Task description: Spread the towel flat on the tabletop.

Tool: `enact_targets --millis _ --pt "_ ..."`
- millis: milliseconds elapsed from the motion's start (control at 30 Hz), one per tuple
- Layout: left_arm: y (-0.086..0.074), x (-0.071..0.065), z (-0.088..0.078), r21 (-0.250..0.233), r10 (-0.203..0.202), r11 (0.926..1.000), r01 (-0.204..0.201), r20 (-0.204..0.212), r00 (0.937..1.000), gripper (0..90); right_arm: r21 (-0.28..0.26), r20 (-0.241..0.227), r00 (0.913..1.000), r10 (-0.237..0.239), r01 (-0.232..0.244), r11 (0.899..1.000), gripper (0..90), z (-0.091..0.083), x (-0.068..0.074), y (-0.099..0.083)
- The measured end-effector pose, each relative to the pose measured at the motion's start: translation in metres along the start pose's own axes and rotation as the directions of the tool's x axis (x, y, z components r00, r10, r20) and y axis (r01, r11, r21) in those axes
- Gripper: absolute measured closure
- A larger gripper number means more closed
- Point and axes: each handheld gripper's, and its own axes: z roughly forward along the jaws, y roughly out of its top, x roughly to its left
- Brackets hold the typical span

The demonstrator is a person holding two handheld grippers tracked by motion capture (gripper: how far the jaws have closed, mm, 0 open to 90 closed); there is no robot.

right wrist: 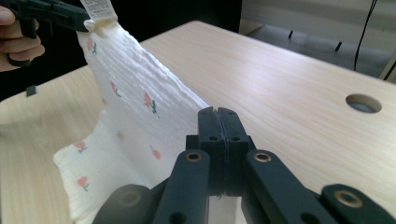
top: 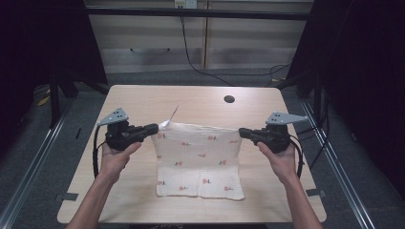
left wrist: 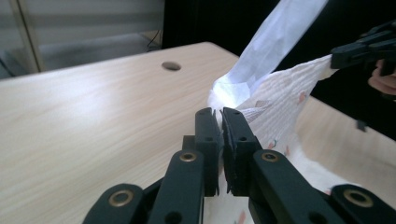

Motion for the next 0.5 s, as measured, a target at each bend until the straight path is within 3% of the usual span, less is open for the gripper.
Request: enact_targets --millis 133,300,367,500 --pt "-0.014 0.017 0.019 0.032 -0.049 0.9983 0.05 -0.027 0.9984 85.5 0.036 0.01 0.9998 0.02 -0.02 0.999 89.4 0.023 -0.01 -0.007" --pt "-0.022 0.031 0.035 0.071 -0.053 0.9959 0.056 -0.04 0.9978 85.1 0.09 0.026 0.9986 0.046 -0.049 0.995 89.3 0.048 -0.022 -0.015" --pt "-0.023 0.041 0.044 0.095 -0.056 0.9936 0.061 -0.059 0.9967 83.7 0.114 0.034 0.997 0.069 -0.073 0.991 88.3 0.065 -0.034 -0.019" --pt "-0.021 0.049 0.047 0.1 -0.07 0.9919 0.079 -0.087 0.9937 77.2 0.124 0.054 0.9948 0.087 -0.093 0.988 84.0 0.075 -0.042 -0.019"
